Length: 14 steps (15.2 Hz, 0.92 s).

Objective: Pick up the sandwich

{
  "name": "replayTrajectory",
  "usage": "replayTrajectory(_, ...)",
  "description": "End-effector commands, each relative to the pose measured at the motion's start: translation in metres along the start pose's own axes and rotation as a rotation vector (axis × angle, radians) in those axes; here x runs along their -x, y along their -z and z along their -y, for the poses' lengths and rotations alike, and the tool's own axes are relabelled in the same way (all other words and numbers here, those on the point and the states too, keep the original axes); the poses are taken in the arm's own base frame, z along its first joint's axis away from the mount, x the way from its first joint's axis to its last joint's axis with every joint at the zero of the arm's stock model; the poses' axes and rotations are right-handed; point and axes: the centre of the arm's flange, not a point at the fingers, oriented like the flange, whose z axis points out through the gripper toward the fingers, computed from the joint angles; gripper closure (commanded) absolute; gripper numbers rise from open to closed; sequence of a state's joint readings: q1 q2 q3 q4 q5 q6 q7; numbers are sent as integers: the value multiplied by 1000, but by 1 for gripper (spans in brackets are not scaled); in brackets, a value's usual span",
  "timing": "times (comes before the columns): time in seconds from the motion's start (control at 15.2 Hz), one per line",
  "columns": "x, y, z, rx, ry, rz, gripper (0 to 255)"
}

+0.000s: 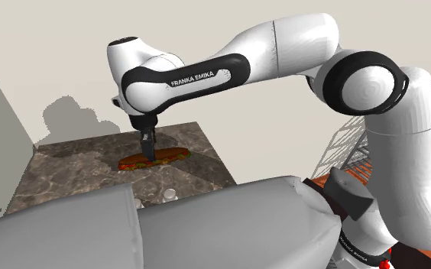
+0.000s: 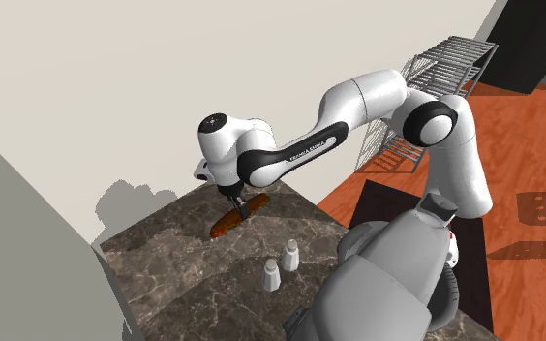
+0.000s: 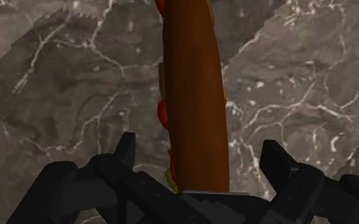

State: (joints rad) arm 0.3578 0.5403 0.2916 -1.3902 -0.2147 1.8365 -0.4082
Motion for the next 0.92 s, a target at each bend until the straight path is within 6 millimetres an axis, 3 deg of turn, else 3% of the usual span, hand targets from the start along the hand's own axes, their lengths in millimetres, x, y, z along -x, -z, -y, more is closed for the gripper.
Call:
replayTrajectory(0.0,-2,-10,1,0,4,0,0)
replayTrajectory(0.26,-4,-34,1,0,4,0,0)
replayTrajectory(0.4,-4,-34,1,0,4,0,0)
replayTrajectory(0.46,-4,-34,1,0,4,0,255)
replayTrajectory(0.86,-4,-34,1,0,4,0,255)
